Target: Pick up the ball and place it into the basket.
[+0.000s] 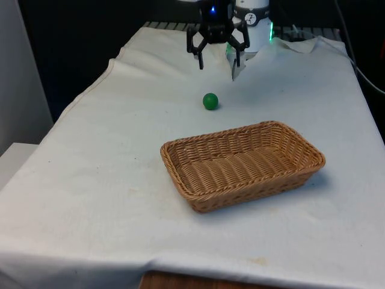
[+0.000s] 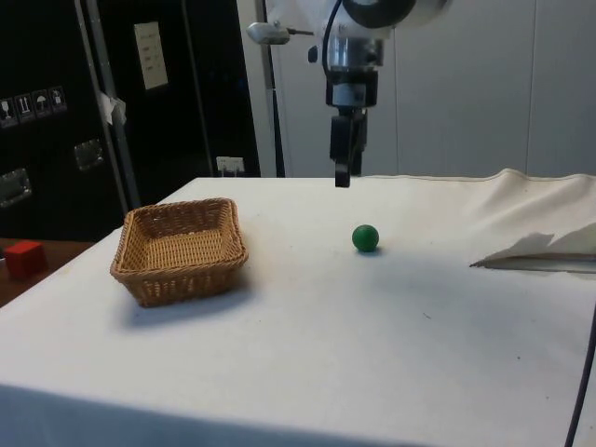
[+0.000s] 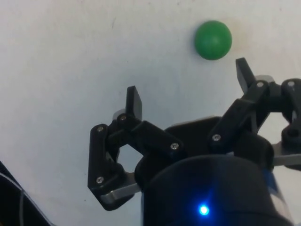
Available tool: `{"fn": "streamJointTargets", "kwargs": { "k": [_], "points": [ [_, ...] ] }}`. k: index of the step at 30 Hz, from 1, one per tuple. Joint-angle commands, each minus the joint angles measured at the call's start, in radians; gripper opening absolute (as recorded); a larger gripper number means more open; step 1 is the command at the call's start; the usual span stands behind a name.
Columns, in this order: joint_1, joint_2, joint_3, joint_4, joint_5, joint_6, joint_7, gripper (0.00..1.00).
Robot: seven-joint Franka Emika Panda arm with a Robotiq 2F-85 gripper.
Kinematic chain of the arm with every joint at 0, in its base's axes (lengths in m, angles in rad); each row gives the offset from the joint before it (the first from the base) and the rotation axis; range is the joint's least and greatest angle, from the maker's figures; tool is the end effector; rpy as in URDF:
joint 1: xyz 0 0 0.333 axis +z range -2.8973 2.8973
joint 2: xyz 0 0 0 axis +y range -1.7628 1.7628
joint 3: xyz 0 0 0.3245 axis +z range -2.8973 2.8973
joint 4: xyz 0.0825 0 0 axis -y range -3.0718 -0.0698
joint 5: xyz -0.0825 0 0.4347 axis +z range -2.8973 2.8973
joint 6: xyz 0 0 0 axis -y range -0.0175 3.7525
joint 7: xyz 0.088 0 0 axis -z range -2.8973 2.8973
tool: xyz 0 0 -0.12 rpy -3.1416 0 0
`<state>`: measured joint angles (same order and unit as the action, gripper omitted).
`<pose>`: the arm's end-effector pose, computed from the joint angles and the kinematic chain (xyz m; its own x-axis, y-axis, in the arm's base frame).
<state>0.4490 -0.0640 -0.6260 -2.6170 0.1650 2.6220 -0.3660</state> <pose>0.4592 -0.0804 0.2269 0.9952 0.0432 0.0873 0.0520 -0.9934 -0.1019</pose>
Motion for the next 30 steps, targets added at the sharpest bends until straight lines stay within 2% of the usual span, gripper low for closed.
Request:
{"fn": "streamJointTargets", "kwargs": {
  "k": [1,6,7,8,10,13,15,16,18,22,23,24,30],
  "points": [
    [0.006,-0.001,0.0,-0.006,0.024,0.016,-0.019,1.0],
    [0.007,0.046,0.007,-0.009,0.066,0.055,-0.053,1.0],
    [0.007,0.055,0.008,-0.009,0.067,0.063,-0.054,1.0],
    [0.003,0.054,0.006,-0.003,0.052,0.044,-0.045,1.0],
    [0.006,0.077,0.012,-0.01,0.063,0.086,-0.051,1.0],
    [0.005,0.096,0.014,-0.014,0.059,0.11,-0.047,1.0],
    [0.005,0.103,0.015,-0.021,0.06,0.125,-0.048,1.0],
    [0.004,0.106,0.013,-0.012,0.053,0.105,-0.045,1.0],
    [0.005,0.11,0.016,-0.033,0.064,0.145,-0.049,1.0],
    [0.004,0.114,0.018,-0.05,0.071,0.165,-0.055,1.0],
    [0.003,0.121,0.014,-0.047,0.054,0.155,-0.045,1.0],
    [0.002,0.115,0.018,-0.057,0.075,0.171,-0.059,1.0],
    [0.001,0.134,0.025,-0.062,0.1,0.186,-0.072,1.0]
  ]
}}
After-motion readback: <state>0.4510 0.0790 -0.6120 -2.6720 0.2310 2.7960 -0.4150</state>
